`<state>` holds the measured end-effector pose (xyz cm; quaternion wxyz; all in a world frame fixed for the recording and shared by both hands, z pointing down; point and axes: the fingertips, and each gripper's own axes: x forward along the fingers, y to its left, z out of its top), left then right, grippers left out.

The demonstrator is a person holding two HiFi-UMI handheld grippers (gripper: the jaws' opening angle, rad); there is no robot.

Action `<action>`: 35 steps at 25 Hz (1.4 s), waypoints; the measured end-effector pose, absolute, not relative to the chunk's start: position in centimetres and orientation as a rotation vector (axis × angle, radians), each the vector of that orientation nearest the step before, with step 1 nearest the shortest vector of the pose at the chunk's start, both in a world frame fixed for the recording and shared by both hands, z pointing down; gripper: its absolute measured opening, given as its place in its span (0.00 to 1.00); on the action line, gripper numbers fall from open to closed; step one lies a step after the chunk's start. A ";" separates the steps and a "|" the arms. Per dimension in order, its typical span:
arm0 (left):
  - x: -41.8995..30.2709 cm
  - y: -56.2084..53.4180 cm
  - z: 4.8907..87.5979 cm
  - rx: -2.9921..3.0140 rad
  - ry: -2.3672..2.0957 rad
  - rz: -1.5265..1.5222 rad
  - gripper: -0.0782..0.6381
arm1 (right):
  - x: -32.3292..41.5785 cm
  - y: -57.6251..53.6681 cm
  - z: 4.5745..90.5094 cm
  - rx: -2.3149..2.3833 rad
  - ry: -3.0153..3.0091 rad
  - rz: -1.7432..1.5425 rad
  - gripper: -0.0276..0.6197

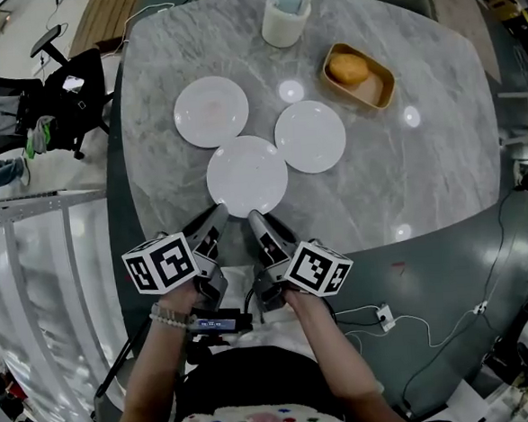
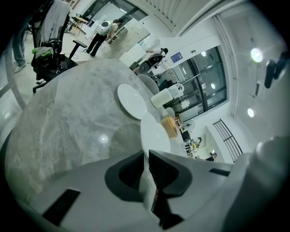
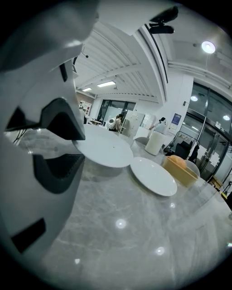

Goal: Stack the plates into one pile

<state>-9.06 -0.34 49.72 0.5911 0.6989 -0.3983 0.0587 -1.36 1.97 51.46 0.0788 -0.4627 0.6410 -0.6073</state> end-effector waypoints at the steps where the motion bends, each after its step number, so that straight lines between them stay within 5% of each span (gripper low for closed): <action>1: -8.7 -0.6 49.6 1.629 -0.925 0.131 0.16 | -1.0 1.8 51.4 -1.391 1.921 -1.815 0.19; 35: 4.8 -6.3 50.6 1.577 -0.882 0.077 0.17 | 11.7 -4.4 51.5 -1.456 1.962 -1.932 0.20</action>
